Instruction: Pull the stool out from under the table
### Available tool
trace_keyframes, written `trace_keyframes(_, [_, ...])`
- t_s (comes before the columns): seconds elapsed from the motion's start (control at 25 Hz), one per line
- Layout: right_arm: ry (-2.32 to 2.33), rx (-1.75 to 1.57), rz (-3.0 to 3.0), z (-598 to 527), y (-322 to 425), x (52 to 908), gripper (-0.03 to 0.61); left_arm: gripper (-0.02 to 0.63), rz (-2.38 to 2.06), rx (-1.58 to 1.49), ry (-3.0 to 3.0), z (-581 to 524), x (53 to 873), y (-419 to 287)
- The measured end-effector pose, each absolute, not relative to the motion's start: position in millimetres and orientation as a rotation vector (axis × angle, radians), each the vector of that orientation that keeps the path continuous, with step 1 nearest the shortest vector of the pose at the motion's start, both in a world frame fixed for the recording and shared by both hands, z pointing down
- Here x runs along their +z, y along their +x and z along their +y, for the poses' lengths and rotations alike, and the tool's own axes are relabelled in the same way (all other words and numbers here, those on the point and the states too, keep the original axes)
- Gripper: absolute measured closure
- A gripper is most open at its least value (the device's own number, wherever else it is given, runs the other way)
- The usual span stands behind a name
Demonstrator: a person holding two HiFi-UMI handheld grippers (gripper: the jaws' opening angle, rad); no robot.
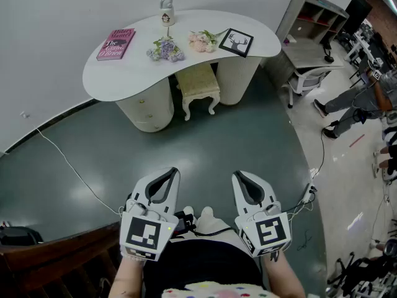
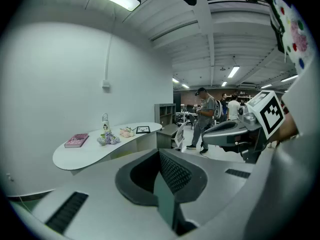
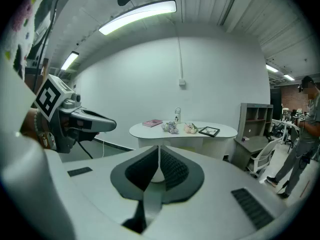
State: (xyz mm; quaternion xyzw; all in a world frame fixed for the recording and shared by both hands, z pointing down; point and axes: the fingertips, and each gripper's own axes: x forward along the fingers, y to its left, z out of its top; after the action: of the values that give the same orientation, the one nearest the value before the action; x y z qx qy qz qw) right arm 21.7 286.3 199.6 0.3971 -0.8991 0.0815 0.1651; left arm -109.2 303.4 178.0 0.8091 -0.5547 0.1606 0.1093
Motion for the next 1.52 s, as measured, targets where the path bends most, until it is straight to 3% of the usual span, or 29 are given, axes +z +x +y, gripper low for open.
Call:
trace_keyframes(0.88, [1.123,0.308,-2.625,294,37,196,0.538,0.598,-1.695,0.464,2.343,315,174,-96])
trace_keyframes(1.52, [1.043,0.178,-2.672,301,62,197,0.537,0.598,-1.816,0.388,2.337,321,165,-64])
